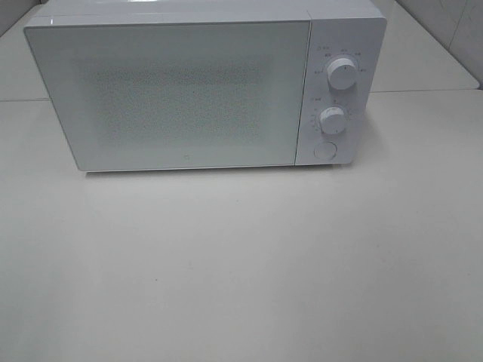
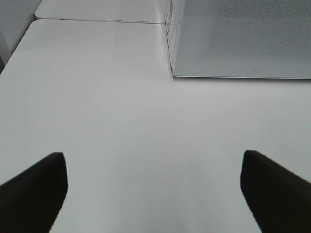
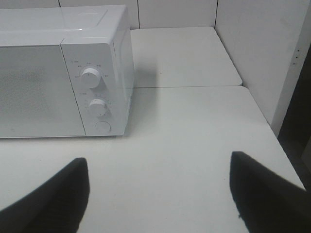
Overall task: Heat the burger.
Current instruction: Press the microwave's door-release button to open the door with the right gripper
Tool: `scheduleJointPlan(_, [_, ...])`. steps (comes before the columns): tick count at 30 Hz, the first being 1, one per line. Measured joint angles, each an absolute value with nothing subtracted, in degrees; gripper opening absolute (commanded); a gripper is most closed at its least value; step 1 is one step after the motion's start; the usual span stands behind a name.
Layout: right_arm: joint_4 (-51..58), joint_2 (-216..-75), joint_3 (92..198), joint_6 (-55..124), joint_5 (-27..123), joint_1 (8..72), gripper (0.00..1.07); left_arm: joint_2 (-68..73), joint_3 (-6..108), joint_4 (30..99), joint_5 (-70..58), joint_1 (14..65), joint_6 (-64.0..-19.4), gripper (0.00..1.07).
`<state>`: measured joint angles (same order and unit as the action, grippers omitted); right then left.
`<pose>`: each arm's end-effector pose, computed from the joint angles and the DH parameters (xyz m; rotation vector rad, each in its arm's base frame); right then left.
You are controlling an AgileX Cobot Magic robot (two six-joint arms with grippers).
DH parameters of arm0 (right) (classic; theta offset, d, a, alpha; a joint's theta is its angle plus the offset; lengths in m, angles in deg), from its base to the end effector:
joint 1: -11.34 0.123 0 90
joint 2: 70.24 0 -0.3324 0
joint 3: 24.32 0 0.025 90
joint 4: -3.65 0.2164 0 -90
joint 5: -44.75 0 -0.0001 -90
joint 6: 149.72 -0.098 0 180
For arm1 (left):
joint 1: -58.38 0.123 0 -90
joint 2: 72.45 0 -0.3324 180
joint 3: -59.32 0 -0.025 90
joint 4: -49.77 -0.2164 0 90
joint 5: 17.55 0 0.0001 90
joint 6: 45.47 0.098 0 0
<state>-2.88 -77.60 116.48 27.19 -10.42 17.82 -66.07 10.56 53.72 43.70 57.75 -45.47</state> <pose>-0.0925 -0.0197 0.3129 -0.0426 1.7711 -0.0092 -0.0795 -0.0050 0.2607 0.0156 2.0306 -0.0892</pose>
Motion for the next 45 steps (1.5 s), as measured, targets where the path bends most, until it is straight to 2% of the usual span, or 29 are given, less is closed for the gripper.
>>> scheduleJointPlan(16, [-1.4, -76.6, 105.5, 27.2, -10.6, 15.6, 0.75, -66.1, 10.6, 53.7, 43.7, 57.8, -45.5, 0.88])
scheduleJointPlan(38, [-1.3, -76.6, 105.8, 27.2, -10.5, 15.6, 0.73, -66.1, 10.6, 53.7, 43.7, 57.8, -45.5, 0.88])
scheduleJointPlan(45, [-1.3, -80.4, 107.4, 27.2, -3.7, 15.6, 0.73, -66.1, 10.6, 53.7, 43.7, 57.8, -45.5, 0.88])
